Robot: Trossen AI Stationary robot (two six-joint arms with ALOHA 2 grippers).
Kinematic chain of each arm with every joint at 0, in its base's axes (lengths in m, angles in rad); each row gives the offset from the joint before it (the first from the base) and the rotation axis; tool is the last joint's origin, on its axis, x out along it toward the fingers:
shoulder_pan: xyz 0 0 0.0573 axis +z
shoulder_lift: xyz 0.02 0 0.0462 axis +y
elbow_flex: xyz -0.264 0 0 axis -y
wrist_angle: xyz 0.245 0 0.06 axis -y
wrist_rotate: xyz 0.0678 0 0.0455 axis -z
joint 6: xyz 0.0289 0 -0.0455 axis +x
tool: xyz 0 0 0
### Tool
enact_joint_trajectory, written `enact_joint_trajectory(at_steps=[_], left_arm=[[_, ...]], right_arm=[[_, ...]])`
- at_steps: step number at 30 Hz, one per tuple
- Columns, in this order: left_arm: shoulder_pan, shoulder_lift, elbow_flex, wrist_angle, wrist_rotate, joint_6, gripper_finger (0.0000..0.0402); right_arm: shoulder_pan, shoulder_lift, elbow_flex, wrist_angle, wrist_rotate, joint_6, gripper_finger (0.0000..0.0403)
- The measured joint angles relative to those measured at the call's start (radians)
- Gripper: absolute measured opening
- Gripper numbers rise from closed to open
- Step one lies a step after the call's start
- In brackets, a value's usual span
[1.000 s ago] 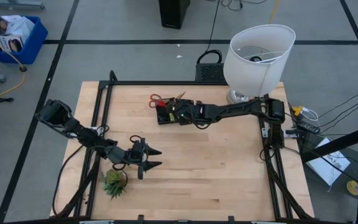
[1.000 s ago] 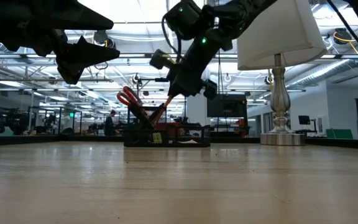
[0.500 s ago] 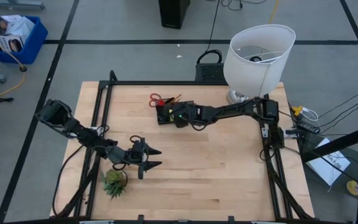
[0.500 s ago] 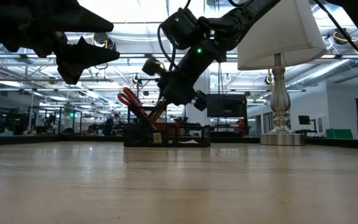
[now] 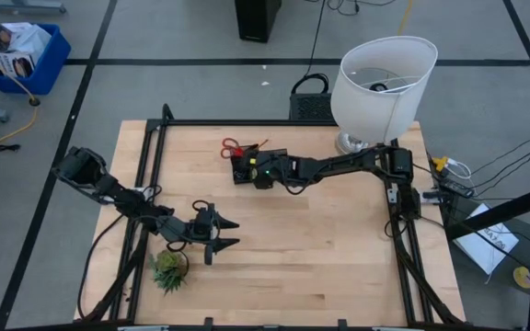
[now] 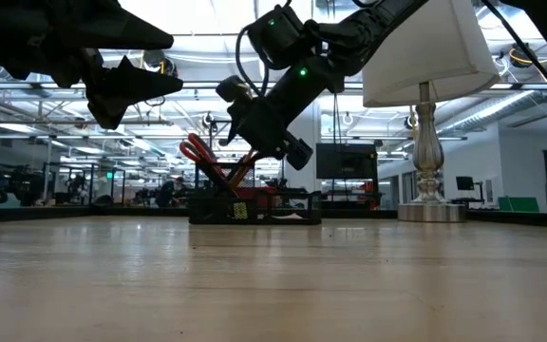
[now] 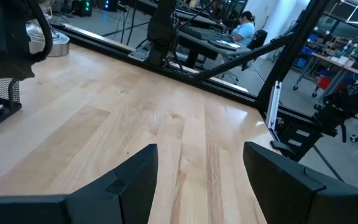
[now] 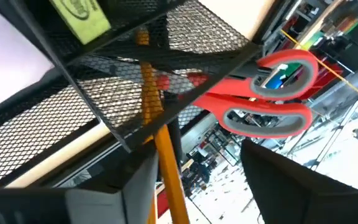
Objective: Pick and place office supplies into organizer
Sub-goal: Return to home position
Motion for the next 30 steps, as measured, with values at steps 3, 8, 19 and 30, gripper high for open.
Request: enact_joint_trajectory(at_steps=[3, 8, 19, 30], left_arm=[[0.0, 0.0, 0.0, 0.0, 0.0, -0.001, 0.0244], [0.0, 0.0, 0.0, -0.003, 0.006, -0.009, 0.0244], [-0.011, 0.0, 0.0, -0.012, 0.004, -0.011, 0.0244], [0.001, 0.0, 0.0, 0.012, -0.017, 0.014, 0.0244]], right_arm=[[0.0, 0.0, 0.0, 0.022, 0.015, 0.004, 0.0248], [-0.002, 0.0, 0.0, 0.029, 0.125, 0.07, 0.027], [0.033, -0.067, -0.038, -0.012, 0.292, 0.504, 0.026], [0.188, -0.419, -0.4, -0.018, 0.017, 1.174, 0.0261]])
